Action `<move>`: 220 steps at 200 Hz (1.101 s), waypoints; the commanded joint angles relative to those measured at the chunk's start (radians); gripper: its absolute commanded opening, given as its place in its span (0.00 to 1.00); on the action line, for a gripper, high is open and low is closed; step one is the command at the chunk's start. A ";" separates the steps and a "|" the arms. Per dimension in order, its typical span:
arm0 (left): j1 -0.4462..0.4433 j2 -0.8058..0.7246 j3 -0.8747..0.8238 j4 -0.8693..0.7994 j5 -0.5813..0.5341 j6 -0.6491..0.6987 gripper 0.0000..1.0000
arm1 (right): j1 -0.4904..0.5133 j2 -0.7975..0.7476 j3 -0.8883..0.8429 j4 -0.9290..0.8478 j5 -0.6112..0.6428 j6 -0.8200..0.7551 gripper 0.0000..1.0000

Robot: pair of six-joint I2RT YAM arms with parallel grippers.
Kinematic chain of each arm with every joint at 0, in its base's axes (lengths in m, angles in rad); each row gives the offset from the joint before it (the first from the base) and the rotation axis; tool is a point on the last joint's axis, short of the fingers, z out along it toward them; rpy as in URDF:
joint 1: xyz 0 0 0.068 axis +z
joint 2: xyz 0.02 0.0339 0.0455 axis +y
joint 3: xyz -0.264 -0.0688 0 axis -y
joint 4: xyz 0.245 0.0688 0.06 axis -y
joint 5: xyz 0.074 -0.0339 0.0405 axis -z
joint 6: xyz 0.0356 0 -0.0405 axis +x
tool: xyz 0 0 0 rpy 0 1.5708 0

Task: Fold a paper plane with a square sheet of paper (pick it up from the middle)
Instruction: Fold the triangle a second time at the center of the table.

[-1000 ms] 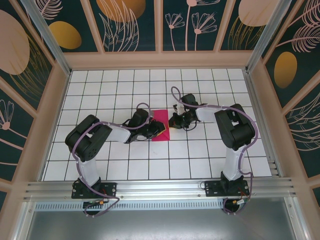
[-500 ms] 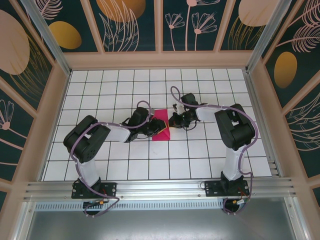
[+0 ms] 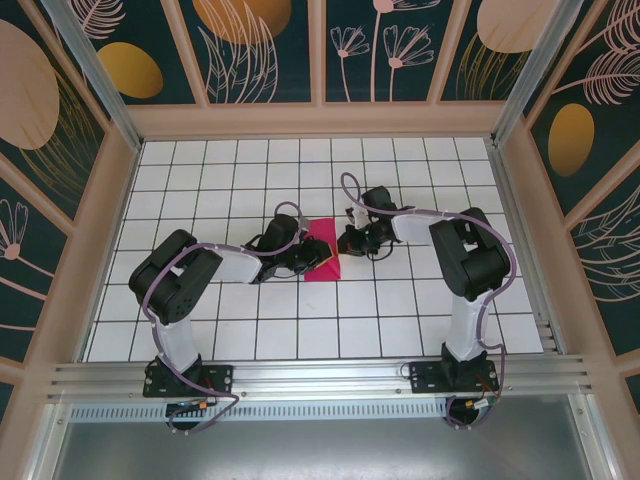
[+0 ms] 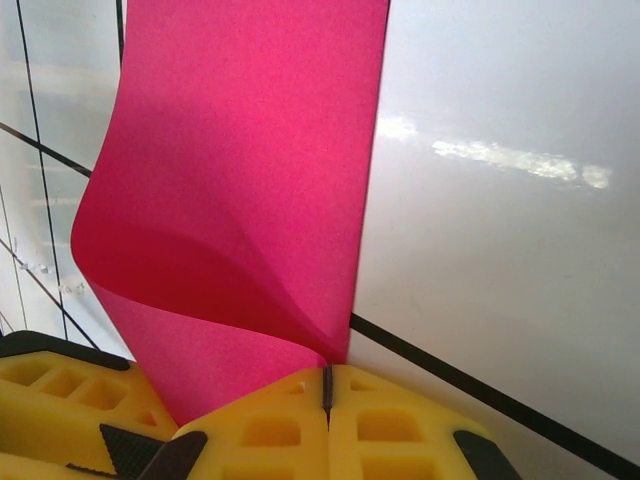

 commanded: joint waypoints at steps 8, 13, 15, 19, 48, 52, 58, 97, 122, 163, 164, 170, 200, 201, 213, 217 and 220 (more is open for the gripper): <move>-0.004 0.015 0.021 -0.024 -0.011 0.025 0.21 | -0.004 -0.028 0.017 0.022 0.015 -0.012 0.00; -0.005 0.015 0.020 -0.026 -0.010 0.025 0.21 | -0.004 -0.029 0.017 0.025 0.013 -0.012 0.00; -0.005 0.016 0.020 -0.026 -0.011 0.025 0.21 | -0.004 -0.028 0.017 0.025 0.012 -0.013 0.00; -0.004 0.016 0.020 -0.026 -0.011 0.027 0.21 | -0.003 -0.029 0.016 0.027 0.011 -0.013 0.00; -0.005 0.018 0.020 -0.031 -0.014 0.027 0.21 | -0.004 -0.034 0.012 0.040 -0.003 -0.011 0.00; -0.004 0.019 0.021 -0.032 -0.014 0.027 0.21 | -0.004 -0.034 0.011 0.041 -0.006 -0.011 0.00; -0.004 0.019 0.021 -0.032 -0.015 0.026 0.21 | -0.005 -0.034 0.011 0.042 -0.010 -0.012 0.00; -0.004 0.030 0.023 -0.038 -0.018 0.029 0.21 | -0.003 -0.027 0.013 0.039 -0.010 -0.013 0.00; -0.004 0.036 0.027 -0.048 -0.021 0.032 0.21 | -0.004 -0.024 0.014 0.038 -0.007 -0.014 0.00; -0.004 0.039 0.027 -0.050 -0.024 0.034 0.21 | -0.003 -0.018 0.021 0.037 -0.005 -0.014 0.00; -0.005 0.038 0.027 -0.051 -0.024 0.034 0.21 | -0.002 -0.018 0.020 0.038 -0.005 -0.014 0.00; -0.004 0.038 0.027 -0.052 -0.024 0.035 0.21 | -0.003 -0.017 0.022 0.038 -0.007 -0.016 0.00; -0.004 0.023 0.022 -0.048 -0.021 0.040 0.21 | -0.001 -0.018 0.025 0.039 -0.008 -0.017 0.00; -0.005 0.022 0.021 -0.048 -0.021 0.040 0.21 | -0.001 -0.018 0.025 0.038 -0.008 -0.017 0.00; -0.005 0.001 0.010 -0.041 -0.024 0.042 0.22 | 0.001 -0.020 0.023 0.035 -0.004 -0.017 0.00; -0.004 -0.009 0.004 -0.039 -0.026 0.042 0.22 | 0.002 -0.022 0.022 0.034 -0.002 -0.017 0.00; -0.004 -0.015 -0.003 -0.037 -0.027 0.042 0.23 | 0.002 -0.022 0.021 0.032 -0.001 -0.017 0.00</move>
